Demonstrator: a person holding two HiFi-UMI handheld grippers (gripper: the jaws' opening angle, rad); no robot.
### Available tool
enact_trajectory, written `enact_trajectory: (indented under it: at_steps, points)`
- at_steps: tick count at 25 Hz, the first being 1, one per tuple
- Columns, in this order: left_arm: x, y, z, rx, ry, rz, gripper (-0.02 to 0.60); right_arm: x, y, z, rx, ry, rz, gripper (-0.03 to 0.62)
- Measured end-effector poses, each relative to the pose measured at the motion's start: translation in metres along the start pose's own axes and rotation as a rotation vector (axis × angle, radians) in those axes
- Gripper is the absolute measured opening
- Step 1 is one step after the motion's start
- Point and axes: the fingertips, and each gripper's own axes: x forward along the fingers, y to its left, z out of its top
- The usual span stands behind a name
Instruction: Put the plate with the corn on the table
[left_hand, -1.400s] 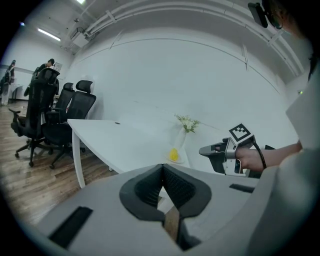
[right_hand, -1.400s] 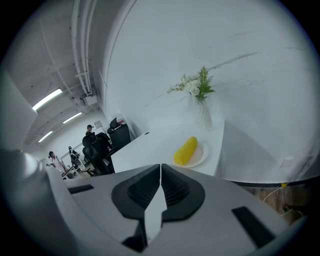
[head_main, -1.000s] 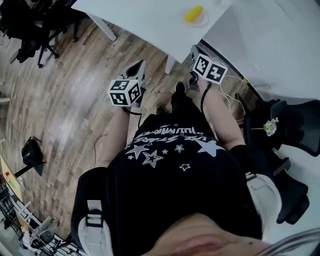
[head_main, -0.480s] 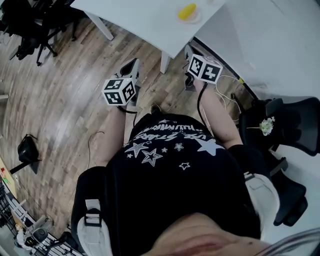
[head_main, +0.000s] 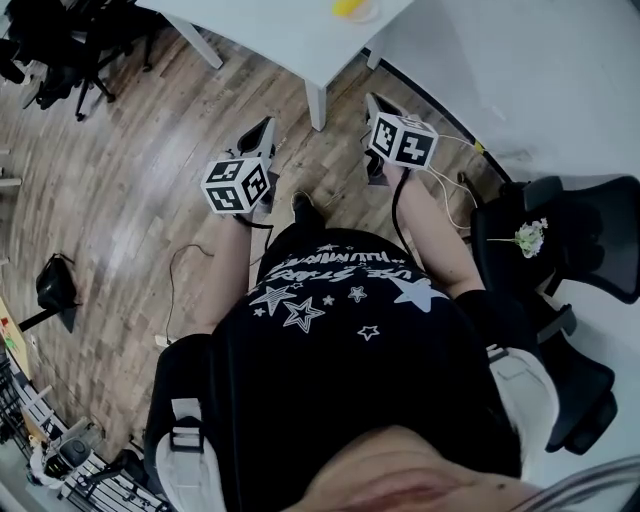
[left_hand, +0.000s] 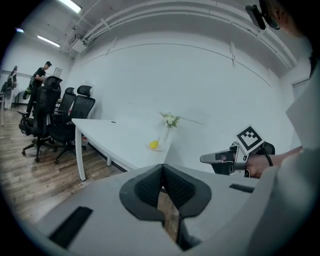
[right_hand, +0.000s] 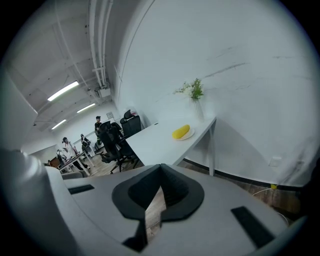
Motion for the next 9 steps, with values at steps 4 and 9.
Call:
enact_trajectory:
  at_steps: [4,9]
  points:
    - [-0.015,-0.03,-0.014,0.011,-0.004,0.01,0.006,-0.028,-0.009,-0.017,-0.002,0.01,0.015,0.006]
    - [-0.033,-0.065,-0.035,0.003,-0.004,0.018,0.006,-0.061,-0.018,-0.033,-0.022,0.014,0.032,0.006]
